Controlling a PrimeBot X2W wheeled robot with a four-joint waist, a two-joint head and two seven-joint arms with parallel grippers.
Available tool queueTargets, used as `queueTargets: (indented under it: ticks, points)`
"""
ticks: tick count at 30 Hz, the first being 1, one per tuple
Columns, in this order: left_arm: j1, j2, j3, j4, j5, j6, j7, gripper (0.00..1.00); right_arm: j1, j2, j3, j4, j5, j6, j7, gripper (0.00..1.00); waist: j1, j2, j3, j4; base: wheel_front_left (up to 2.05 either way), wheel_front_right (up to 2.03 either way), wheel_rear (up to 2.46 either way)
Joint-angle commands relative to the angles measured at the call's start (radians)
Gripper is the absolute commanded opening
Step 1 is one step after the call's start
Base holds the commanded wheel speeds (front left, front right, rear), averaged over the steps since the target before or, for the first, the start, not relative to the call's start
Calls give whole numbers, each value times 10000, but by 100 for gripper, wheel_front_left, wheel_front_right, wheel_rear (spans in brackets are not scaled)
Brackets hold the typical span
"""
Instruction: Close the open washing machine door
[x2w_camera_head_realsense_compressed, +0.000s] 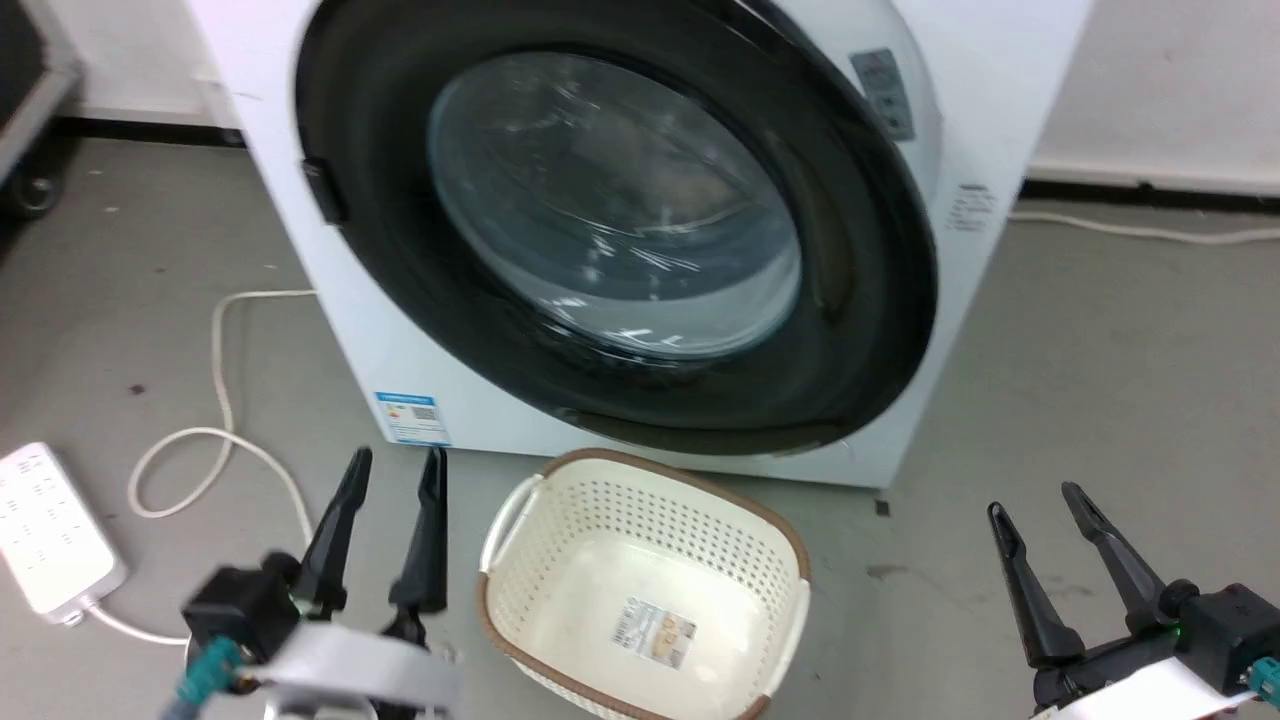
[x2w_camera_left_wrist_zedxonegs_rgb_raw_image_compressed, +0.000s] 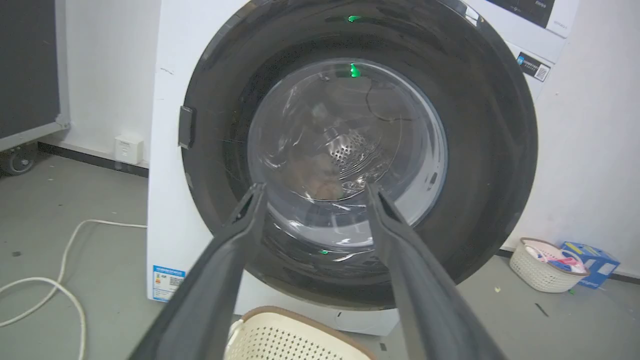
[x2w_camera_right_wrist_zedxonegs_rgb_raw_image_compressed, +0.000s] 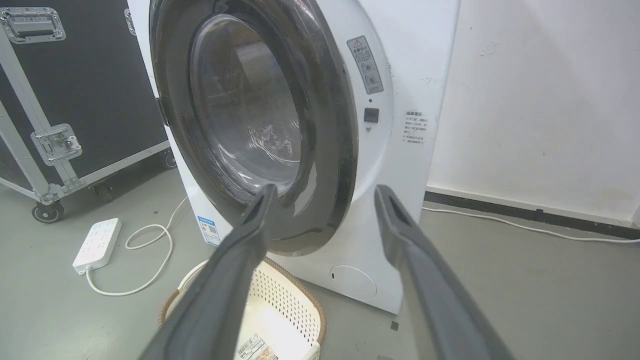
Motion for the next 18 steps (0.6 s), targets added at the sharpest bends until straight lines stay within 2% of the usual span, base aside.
queueTargets:
  ticks: [1, 5, 10, 11, 12, 18]
  points:
    - [333, -102, 140, -209, 669, 28, -40, 100, 168, -23, 14, -39, -78, 8, -44, 100, 2, 0, -222, 288, 0, 0, 0]
    - [886, -191, 284, -396, 2159, 78, -40, 100, 259, -5, 195, 80, -190, 8, -44, 100, 2, 0, -281, 434, 0, 0, 0]
    - [1296, -101, -52, -542, 3841, 421, -41, 100, 295, 120, 214, 257, -362, 8, -44, 100, 2, 0, -189, 571, 0, 0, 0]
    - [1343, -122, -121, -526, 3990, 466, -41, 100, 295, 142, 260, 362, -340, 8, -37, 87, 2, 0, -139, 590, 0, 0, 0]
    - [1370, -122, -172, -504, 4132, 515, -41, 100, 256, 115, 359, 452, -350, 8, -7, 0, 2, 0, -73, 598, 0, 0, 0]
    - [1262, -226, -364, -457, 4625, 910, -41, 100, -690, -484, 1227, 590, -485, 8, 35, 0, 2, 0, 580, 715, 0, 0, 0]
